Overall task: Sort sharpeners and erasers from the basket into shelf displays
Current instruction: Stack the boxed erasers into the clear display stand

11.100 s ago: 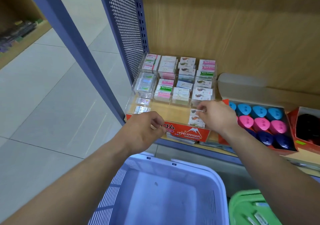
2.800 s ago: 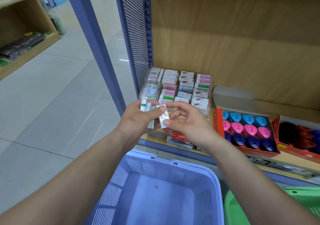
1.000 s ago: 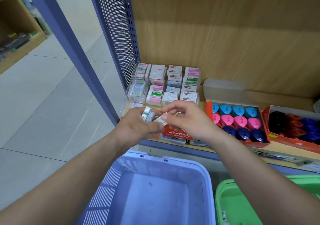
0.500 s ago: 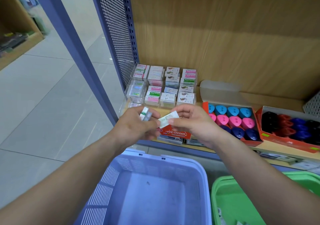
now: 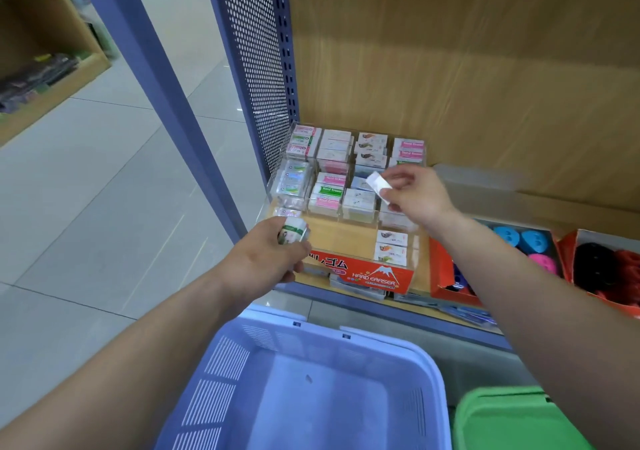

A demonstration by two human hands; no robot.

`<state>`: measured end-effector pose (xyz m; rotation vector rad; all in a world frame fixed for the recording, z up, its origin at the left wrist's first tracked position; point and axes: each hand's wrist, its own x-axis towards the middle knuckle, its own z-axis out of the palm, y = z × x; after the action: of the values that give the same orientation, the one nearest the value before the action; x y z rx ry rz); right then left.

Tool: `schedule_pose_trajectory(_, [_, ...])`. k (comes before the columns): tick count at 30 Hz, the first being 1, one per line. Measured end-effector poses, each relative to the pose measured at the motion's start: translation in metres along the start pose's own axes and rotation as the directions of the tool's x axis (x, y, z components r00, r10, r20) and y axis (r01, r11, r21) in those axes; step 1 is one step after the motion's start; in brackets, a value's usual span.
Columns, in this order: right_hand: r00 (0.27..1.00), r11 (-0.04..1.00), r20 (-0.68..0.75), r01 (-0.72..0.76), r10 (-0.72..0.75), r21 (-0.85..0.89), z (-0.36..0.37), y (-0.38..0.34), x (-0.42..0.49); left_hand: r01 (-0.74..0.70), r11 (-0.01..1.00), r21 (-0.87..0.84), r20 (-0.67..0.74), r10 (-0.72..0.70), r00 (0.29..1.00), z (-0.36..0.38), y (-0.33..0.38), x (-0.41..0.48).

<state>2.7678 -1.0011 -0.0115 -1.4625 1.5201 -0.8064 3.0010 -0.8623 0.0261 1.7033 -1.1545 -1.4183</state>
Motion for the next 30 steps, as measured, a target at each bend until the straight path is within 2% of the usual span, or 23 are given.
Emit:
schedule_pose_trajectory(3, [0.984, 0.937, 0.027, 0.175, -0.175, -0.301, 0.011, -0.001, 0.032, -0.049, 0.997, 0.056, 0.016, 0.048, 0.999, -0.002, 0.001, 0.002])
schedule_pose_trajectory(7, [0.96, 0.802, 0.184, 0.278, -0.212, -0.528, 0.025, 0.008, 0.057, -0.055, 0.998, 0.012, 0.019, 0.055, 0.998, -0.003, 0.004, 0.002])
schedule_pose_trajectory(11, [0.933, 0.671, 0.277, 0.359, -0.231, -0.649, 0.025, 0.012, 0.058, -0.032, 0.994, -0.103, 0.009, 0.033, 0.999, -0.001, 0.007, 0.002])
schedule_pose_trajectory(14, [0.928, 0.611, 0.308, 0.37, -0.209, -0.7, 0.021, 0.009, 0.045, -0.041, 0.993, -0.111, -0.008, 0.04, 0.999, 0.001, 0.009, 0.001])
schedule_pose_trajectory(15, [0.933, 0.644, 0.276, 0.359, -0.231, -0.675, 0.019, 0.006, 0.037, -0.049, 0.993, -0.108, -0.013, 0.047, 0.999, 0.001, 0.01, 0.0])
schedule_pose_trajectory(17, [0.945, 0.798, 0.188, 0.327, -0.267, -0.507, 0.017, -0.006, 0.009, -0.06, 0.992, -0.112, -0.02, 0.059, 0.998, 0.002, 0.012, -0.003])
schedule_pose_trajectory(18, [0.952, 0.893, 0.182, 0.295, -0.246, -0.339, 0.016, -0.015, -0.008, -0.068, 0.991, -0.113, -0.026, 0.066, 0.998, 0.003, 0.014, -0.004])
schedule_pose_trajectory(19, [0.954, 0.969, 0.238, 0.217, -0.185, -0.119, 0.017, -0.024, -0.026, -0.078, 0.99, -0.116, -0.031, 0.075, 0.997, 0.003, 0.015, -0.005])
schedule_pose_trajectory(20, [0.937, 0.992, 0.326, 0.11, -0.126, 0.068, 0.018, -0.034, -0.044, -0.084, 0.988, -0.126, -0.034, 0.081, 0.996, 0.004, 0.016, -0.007])
schedule_pose_trajectory(21, [0.909, 0.986, 0.401, 0.047, -0.109, 0.162, 0.019, -0.041, -0.058, -0.094, 0.986, -0.137, -0.031, 0.09, 0.995, 0.005, 0.017, -0.008])
schedule_pose_trajectory(23, [0.874, 0.977, 0.467, 0.039, -0.134, 0.209, 0.024, -0.047, -0.077, -0.119, 0.983, -0.137, -0.026, 0.116, 0.993, 0.008, 0.019, -0.013])
schedule_pose_trajectory(30, [0.865, 0.938, 0.484, -0.047, -0.134, 0.344, 0.015, -0.053, -0.093, -0.172, 0.975, -0.138, -0.075, 0.163, 0.984, 0.008, 0.021, -0.023])
